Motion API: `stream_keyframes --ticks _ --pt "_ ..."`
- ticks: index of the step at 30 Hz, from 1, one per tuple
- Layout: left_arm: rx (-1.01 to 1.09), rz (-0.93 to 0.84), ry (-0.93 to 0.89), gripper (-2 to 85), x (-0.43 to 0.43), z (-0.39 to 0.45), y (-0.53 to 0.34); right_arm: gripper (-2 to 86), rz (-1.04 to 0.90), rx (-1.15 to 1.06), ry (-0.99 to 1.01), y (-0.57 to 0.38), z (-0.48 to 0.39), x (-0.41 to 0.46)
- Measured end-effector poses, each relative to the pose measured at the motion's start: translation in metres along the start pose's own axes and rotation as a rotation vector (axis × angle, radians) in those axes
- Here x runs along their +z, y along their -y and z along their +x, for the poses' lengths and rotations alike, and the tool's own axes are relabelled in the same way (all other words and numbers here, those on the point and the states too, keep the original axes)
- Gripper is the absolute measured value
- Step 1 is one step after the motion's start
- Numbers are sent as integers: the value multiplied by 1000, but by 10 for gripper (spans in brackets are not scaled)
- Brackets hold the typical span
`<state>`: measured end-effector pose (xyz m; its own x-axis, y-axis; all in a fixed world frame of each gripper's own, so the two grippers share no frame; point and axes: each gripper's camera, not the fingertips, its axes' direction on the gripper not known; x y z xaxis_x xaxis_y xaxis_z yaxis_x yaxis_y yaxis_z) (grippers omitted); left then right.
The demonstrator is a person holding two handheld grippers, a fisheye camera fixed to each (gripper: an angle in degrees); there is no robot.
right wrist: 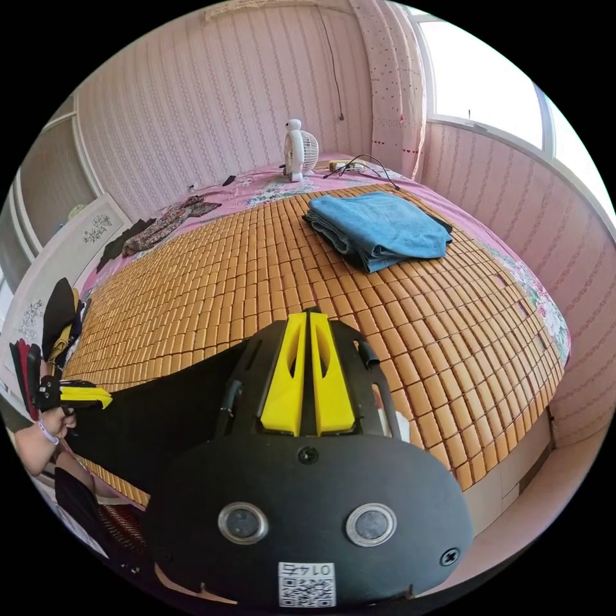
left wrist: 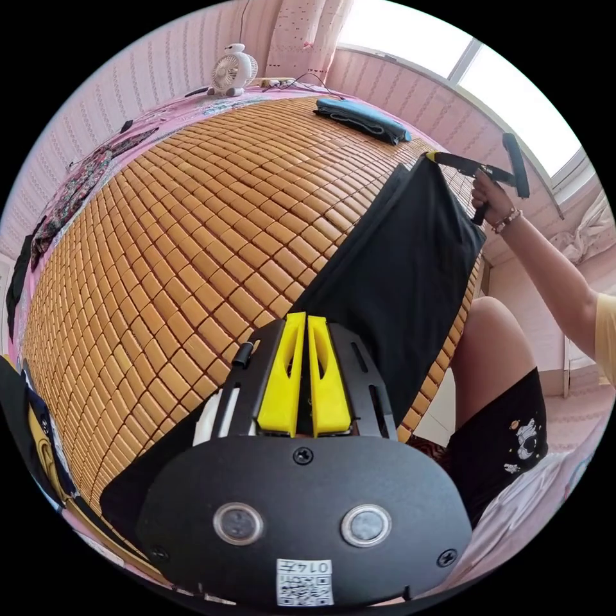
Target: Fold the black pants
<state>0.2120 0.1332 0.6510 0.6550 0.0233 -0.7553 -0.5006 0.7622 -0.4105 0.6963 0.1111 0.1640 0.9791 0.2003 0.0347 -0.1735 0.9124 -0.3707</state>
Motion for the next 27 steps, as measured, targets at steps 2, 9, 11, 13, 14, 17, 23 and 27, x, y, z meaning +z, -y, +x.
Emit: stream_keyframes --ticks 2,9,11,13,14,17,23,27 --pt "-12 60 20 -6 -18 2 -6 3 6 -11 0 5 -6 10" --pt "-85 5 21 45 -14 -5 -10 57 -104 10 -64 -1 -8 37" --pt "-62 62 37 47 -31 1 -19 75 -97 67 -96 -24 6 13" --pt "-38 75 50 48 -43 8 -32 85 -122 145 -131 -49 17 -3" --pt "-21 70 39 48 -48 13 -42 86 -147 191 -135 -67 23 -9" --pt "-6 10 -27 49 -48 25 -71 80 -261 269 -64 -103 30 1" --pt "-39 -60 -77 49 -53 35 -112 22 -242 295 -16 -115 23 9" --pt "-69 -55 -94 49 -73 32 -129 14 -197 326 22 -115 21 7"
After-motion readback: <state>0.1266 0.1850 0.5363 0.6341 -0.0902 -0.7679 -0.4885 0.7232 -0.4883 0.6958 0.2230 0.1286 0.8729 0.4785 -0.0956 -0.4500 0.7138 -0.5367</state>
